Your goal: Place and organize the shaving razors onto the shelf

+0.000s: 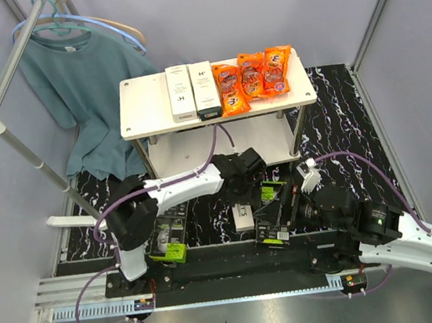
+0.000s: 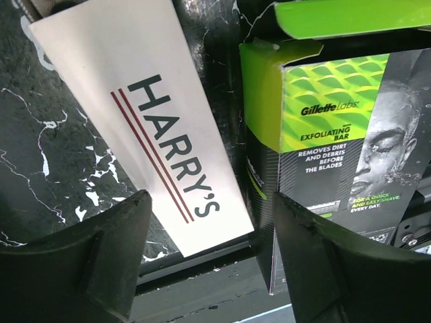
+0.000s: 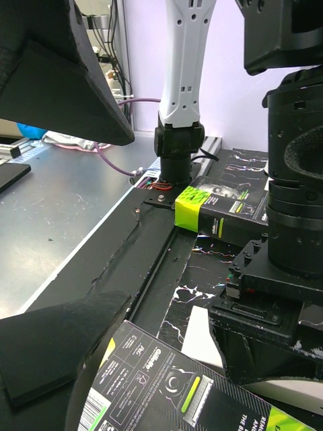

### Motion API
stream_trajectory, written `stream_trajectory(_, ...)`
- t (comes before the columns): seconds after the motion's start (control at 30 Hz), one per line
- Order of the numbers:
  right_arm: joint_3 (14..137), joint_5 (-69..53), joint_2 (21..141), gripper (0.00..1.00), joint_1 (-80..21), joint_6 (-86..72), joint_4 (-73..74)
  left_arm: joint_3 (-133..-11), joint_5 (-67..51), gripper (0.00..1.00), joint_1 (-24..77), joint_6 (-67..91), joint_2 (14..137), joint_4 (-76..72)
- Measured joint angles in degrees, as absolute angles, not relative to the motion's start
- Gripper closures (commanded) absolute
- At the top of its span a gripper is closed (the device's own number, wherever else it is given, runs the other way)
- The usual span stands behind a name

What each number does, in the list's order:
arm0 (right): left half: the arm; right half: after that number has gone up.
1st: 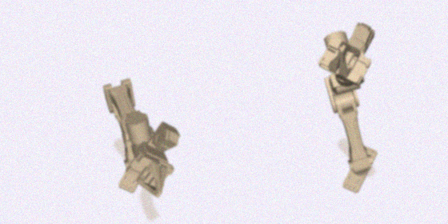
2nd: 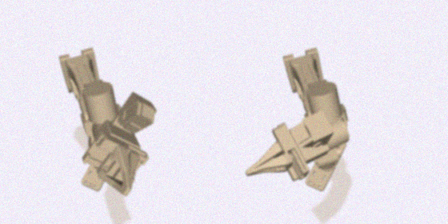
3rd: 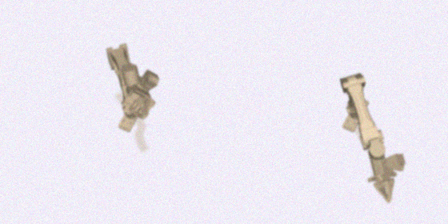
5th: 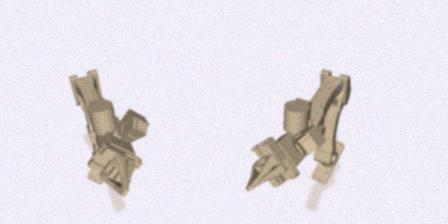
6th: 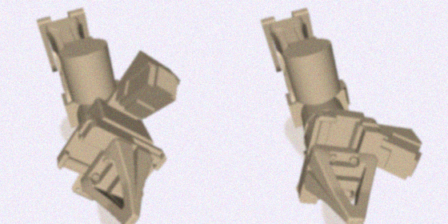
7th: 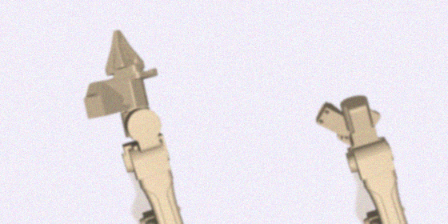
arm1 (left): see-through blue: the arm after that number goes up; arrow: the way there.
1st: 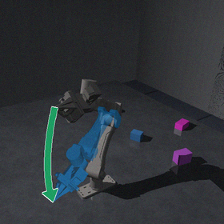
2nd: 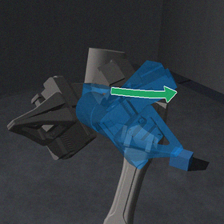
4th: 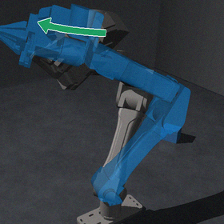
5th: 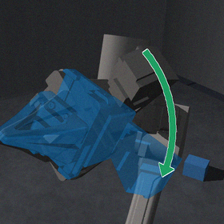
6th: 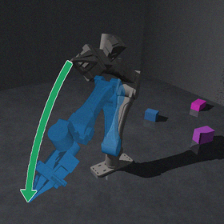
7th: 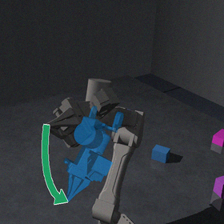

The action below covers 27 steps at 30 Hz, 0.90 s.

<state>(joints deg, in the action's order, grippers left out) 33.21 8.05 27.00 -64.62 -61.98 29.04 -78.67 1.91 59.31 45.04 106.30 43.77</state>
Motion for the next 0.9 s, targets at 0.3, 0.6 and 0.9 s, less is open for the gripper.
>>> stream_trajectory(0.3, 33.43, 8.19, 25.91, 0.0, -64.62, -61.98, 29.87, -81.25, 1.37, 0.18, 59.57, 41.52, 111.48, 49.74)
stream_trajectory(0.6, 34.83, 9.56, 23.62, 0.0, -64.62, -61.95, 32.32, -80.29, 0.6, 0.23, 59.92, 39.4, 114.61, 53.78)
stream_trajectory(0.9, 36.42, 9.63, 21.56, 0.0, -64.62, -61.98, 36.49, -73.71, 1.23, 0.46, 60.07, 39.24, 109.86, 51.07)
